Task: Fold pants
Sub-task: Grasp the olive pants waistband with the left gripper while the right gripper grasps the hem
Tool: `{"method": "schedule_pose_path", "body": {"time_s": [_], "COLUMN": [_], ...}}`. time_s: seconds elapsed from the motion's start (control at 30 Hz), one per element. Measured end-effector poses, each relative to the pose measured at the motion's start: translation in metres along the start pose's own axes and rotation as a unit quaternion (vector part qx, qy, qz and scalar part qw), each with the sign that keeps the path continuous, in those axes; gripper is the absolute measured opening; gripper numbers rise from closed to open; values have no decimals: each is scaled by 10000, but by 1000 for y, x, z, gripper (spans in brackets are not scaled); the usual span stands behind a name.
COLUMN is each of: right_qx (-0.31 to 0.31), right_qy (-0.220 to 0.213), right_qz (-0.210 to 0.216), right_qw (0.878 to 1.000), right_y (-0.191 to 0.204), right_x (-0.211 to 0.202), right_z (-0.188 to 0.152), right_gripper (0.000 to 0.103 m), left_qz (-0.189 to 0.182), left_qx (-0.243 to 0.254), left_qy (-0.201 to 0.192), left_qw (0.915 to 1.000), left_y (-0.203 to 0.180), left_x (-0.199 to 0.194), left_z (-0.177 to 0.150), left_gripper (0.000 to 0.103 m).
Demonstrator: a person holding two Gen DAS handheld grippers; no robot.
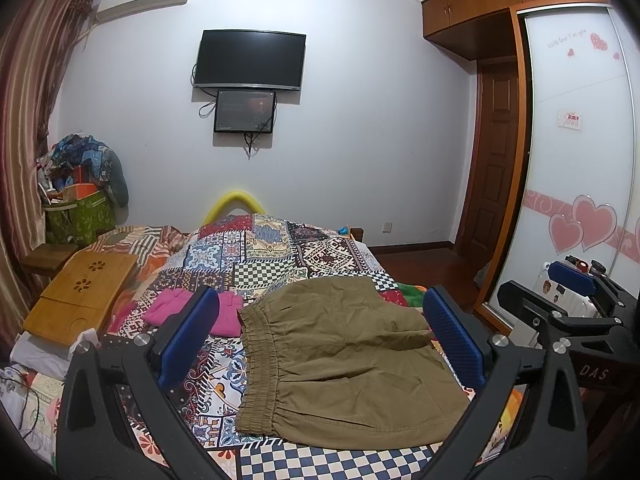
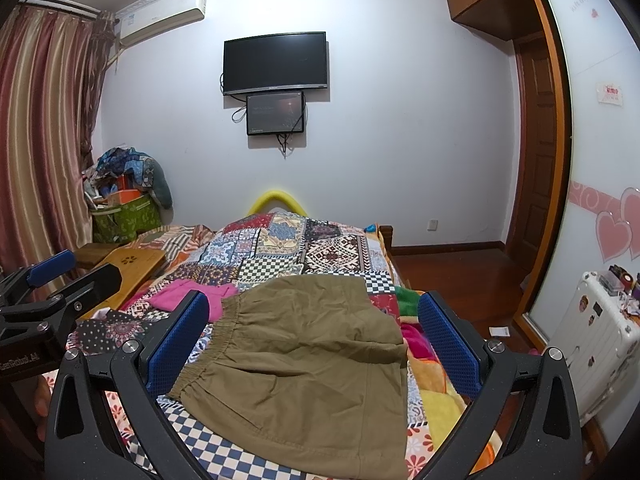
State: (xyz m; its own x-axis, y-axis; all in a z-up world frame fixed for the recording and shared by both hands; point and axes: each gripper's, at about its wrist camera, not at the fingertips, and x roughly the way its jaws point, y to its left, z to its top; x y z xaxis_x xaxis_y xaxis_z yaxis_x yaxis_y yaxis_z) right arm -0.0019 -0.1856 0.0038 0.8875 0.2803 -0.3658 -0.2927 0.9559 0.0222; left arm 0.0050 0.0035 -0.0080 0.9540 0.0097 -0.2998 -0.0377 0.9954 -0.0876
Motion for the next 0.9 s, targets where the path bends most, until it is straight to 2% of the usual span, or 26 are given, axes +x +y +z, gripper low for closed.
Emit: {"method": "schedule_pose_path", "body": {"time_s": [0.23, 0.43, 0.63, 0.8, 0.9], "right_qx": [-20, 155, 358, 523, 402], "right_qy": [66, 468, 981, 1384, 1601], "right_qz": [-218, -541, -918, -958, -1016], "right_qw": [9997, 9973, 9903, 9843, 9810], "right_y": [-11, -43, -79, -102, -112], "right_x": [7, 35, 74, 107, 131], "right_z": [-5, -19, -31, -40, -46], "right_gripper": [103, 103, 103, 103, 103], "left_qz": [41, 195, 387, 382, 422], "left_qx": [-11, 53, 114, -8, -19], "left_qy": [79, 276, 888, 1403, 1736], "left_qw": [10000, 9994, 9952, 9894, 9839], "left_y": [3, 13, 36, 62, 78], "left_x": [16, 51, 116, 168, 202], "left_z": [-4, -10, -27, -42, -53], "left_gripper": [103, 103, 103, 103, 93]}}
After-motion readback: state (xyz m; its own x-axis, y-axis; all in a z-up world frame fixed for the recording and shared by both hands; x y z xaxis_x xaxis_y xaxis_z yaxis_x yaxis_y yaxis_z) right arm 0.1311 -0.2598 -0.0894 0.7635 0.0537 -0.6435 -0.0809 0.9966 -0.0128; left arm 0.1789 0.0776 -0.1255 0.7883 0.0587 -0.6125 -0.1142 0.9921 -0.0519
